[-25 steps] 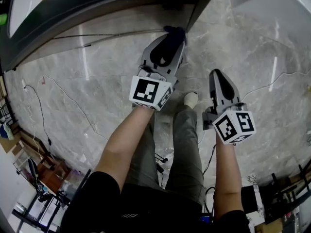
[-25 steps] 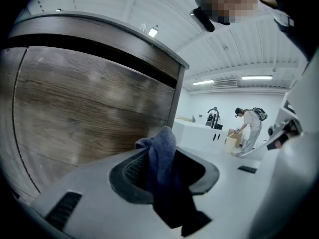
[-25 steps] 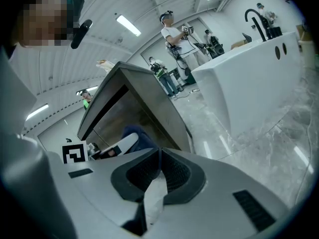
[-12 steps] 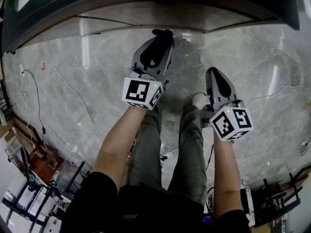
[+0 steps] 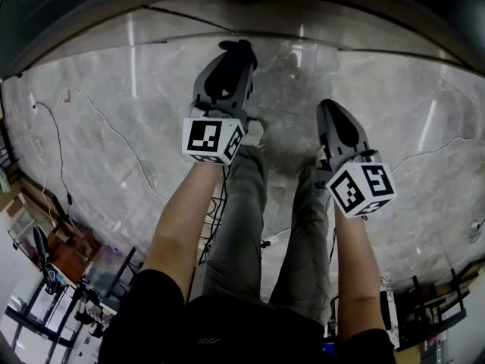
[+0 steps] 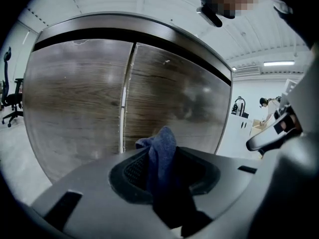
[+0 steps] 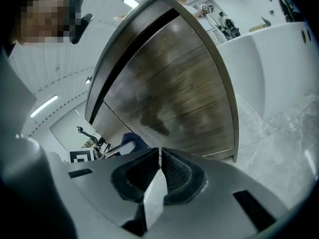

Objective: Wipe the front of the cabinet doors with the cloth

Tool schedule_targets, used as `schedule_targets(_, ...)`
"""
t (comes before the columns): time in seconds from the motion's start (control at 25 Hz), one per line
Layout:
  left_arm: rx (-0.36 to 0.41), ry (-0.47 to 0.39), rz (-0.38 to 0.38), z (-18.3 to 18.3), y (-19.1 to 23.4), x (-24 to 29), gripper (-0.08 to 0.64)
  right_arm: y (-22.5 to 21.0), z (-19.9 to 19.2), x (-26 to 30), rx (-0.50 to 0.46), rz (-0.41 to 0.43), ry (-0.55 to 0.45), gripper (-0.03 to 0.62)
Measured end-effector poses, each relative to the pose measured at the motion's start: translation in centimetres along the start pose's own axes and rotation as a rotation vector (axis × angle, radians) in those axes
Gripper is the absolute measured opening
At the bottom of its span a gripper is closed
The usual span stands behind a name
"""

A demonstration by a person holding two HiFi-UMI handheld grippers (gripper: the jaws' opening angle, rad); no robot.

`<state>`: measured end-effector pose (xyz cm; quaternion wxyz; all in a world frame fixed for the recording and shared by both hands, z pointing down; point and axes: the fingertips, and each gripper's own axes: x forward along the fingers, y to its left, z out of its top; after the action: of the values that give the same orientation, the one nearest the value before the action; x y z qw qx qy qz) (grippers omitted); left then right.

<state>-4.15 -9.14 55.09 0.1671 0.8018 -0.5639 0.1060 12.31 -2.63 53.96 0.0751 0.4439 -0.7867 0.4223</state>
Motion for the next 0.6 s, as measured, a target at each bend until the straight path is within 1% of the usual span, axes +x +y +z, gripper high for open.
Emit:
schedule_targets(0.2, -0.004, 0.000, 0.008, -0.7, 2.7, 0.6, 0.130, 0.8, -0.7, 1.9, -0.013, -0.006, 0.008, 0.041)
schedule_targets(0.36, 0.013, 0.009, 0.014, -1.6, 4.0, 1.8, 0.130, 1.3, -0.9, 3.3, -0.006, 0.001, -0.010, 0.041)
schedule_targets(0.44, 0.008, 0.006, 0.025, -1.8, 4.7, 2.6, 0.130, 1.6, -1.1, 3.9, -0.004, 0.008, -0.012, 0.041)
schedule_targets(0.6, 0.007, 0.001, 0.014, -1.8, 4.7, 4.2, 0.130, 1.7, -1.6, 4.4, -0.001, 0.009, -0.007, 0.041)
